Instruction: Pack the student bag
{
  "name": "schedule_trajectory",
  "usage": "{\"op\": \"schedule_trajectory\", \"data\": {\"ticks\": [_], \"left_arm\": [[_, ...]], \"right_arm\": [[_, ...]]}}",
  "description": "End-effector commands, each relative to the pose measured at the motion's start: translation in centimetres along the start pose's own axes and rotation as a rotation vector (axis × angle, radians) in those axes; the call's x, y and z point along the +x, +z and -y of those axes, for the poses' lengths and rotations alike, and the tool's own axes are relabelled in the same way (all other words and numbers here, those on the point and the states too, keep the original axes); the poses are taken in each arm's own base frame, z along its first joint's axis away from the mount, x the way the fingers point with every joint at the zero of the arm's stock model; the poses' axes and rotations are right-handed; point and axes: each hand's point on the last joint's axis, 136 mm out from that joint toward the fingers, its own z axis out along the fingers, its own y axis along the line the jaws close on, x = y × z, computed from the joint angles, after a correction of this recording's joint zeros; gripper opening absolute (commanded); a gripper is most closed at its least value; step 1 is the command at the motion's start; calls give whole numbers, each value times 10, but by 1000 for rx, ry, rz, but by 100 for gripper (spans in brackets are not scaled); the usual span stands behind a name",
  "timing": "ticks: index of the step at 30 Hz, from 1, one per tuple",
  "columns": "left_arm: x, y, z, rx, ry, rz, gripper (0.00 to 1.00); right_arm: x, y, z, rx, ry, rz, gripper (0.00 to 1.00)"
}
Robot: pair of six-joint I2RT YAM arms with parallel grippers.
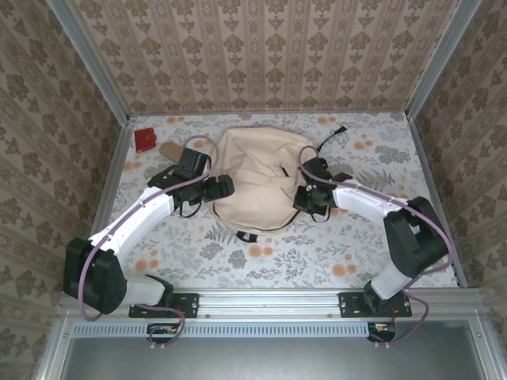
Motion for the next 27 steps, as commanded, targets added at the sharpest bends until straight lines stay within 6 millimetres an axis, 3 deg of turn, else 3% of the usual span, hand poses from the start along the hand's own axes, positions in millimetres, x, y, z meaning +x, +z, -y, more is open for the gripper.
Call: {"op": "schedule_trajectory", "data": {"ticks": [1, 3, 6, 8, 12, 15, 20, 24, 27], "left_arm": [[0, 3, 8, 45, -14, -13, 87], [-1, 4, 16, 61, 3, -14, 87], [-2, 7, 30, 77, 37, -23, 87], [-3, 10, 44, 94, 60, -29, 87], [-6, 18, 82, 147, 96, -44, 85], [-5, 29, 117, 212, 101, -59, 82], [-3, 56, 175, 293, 91, -90, 72], [3, 81, 212, 326, 52, -128, 61], [9, 99, 228, 321, 28, -149, 53]], "right_arm": [[34, -10, 73, 214, 3, -81, 10], [37, -16, 92, 249, 19, -72, 10], [36, -22, 102, 248, 41, -58, 14], [31, -26, 96, 214, 37, -46, 32], [3, -61, 66, 85, 3, 70, 63], [-18, -86, 53, 12, -7, 157, 75], [-49, -107, 50, -81, 47, 261, 84], [-65, -105, 55, -141, 122, 279, 86], [-71, -99, 63, -169, 178, 269, 86]]}}
